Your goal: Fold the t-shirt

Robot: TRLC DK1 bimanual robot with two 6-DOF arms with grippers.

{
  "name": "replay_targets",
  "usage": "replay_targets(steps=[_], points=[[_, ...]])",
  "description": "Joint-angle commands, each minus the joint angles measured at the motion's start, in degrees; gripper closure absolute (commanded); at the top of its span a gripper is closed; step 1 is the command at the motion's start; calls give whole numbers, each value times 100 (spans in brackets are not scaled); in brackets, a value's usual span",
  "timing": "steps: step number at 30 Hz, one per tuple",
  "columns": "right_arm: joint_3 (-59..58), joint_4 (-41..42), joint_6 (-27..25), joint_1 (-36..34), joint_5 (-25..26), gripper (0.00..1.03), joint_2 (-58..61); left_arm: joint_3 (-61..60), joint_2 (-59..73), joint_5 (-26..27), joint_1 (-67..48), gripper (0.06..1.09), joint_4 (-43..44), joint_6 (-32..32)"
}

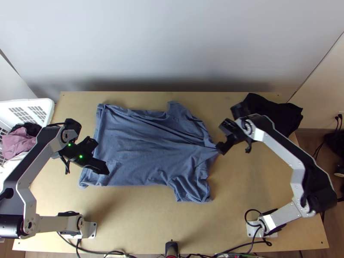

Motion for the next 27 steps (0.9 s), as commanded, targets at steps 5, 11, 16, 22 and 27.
replay_targets(steps=[5,11,16,22,27], points=[[-537,-105,224,-489,61,5,-819,84,82,72,-26,11,110,-59],[-511,-404,760,-146,70,5,-1320,58,-128,134,-79,11,-101,-86],[-687,-869,725,109,61,5,-1874,-118,-638,142,-52,11,-602,108],[-968,-1142,496,777,61,5,-2296,-549,-990,81,431,11,207,72],[-819,-1036,479,1515,61,5,-2005,-1041,-928,-7,141,11,1323,-323]])
